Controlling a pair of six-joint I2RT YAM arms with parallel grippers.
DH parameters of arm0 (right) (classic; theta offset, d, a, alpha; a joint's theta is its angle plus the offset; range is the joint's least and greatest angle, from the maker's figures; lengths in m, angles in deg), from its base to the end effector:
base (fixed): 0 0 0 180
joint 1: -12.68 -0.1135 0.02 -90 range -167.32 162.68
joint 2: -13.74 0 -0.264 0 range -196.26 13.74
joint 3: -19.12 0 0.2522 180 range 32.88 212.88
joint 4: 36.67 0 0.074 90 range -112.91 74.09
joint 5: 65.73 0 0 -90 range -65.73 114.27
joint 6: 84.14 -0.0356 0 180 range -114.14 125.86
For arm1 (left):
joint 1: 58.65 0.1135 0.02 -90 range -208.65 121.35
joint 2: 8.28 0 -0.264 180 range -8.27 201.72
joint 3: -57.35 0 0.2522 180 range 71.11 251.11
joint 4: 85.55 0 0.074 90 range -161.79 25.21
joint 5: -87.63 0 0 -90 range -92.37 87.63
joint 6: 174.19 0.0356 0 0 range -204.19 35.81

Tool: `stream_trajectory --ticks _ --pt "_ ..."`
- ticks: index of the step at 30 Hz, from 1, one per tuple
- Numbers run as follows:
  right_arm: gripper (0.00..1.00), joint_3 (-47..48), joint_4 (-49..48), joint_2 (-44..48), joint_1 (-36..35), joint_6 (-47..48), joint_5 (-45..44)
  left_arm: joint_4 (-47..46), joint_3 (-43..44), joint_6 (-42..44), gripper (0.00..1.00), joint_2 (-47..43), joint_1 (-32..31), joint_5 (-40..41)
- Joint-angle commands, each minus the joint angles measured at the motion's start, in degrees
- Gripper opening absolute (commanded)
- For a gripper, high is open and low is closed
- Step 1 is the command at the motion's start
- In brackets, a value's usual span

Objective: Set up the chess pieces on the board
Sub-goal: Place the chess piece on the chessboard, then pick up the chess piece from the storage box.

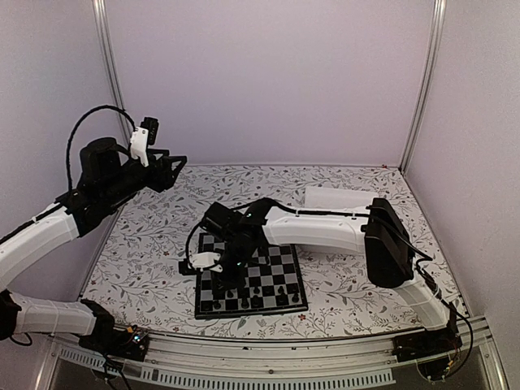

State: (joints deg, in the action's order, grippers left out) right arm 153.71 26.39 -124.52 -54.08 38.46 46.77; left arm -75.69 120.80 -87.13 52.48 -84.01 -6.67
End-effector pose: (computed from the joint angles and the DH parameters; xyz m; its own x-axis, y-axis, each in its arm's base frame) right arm 0.1891 0.4748 0.1749 0.1841 -0.8327 -0.5222 -0.9607 -0.2647 0.0833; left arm 0.2262 -0.1102 0.3420 -0.1380 0.0088 -0.9904 0.4879 0.8708 -0.0602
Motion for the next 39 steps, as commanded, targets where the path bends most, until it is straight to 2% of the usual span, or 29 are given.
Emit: stream_trajectory --ticks 1,8,14,18,23,27,31,34,39 --pt "0.21 1.67 -0.06 -1.96 -0.47 -0.75 -1.01 -0.41 -0.96 -0.06 0.63 -0.59 0.83 -0.45" --pt "0.25 2.10 0.04 1.25 -0.32 -0.57 -2.19 -0.41 -1.15 -0.13 0.63 0.01 0.80 -0.46" --pt "0.28 -2.44 -0.15 11.52 4.05 -0.15 -2.21 -0.79 -1.53 0.50 0.64 1.90 0.79 -0.90" --pt "0.28 -12.83 -3.57 20.33 11.21 0.09 -4.09 -0.80 -1.03 0.87 0.63 5.34 0.71 -4.66" --pt "0.27 -25.53 -5.64 29.29 25.51 -0.24 -3.14 -0.93 -0.15 1.46 0.61 9.80 -0.70 -10.34" --pt "0.25 -36.57 -9.90 35.11 37.03 -0.75 -3.66 -0.66 1.76 1.74 0.61 13.76 -4.72 -11.47" --pt "0.24 -45.69 -14.48 37.93 45.27 -0.40 -6.90 2.21 6.13 2.84 0.60 20.14 -10.00 -11.91" --pt "0.22 -49.14 -16.76 37.09 49.27 0.36 -7.03 6.32 10.02 5.29 0.60 24.89 -13.39 -12.56" --pt "0.20 -50.81 -19.05 33.84 49.94 2.67 -7.31 6.25 13.27 6.16 0.60 30.11 -17.72 -12.33"
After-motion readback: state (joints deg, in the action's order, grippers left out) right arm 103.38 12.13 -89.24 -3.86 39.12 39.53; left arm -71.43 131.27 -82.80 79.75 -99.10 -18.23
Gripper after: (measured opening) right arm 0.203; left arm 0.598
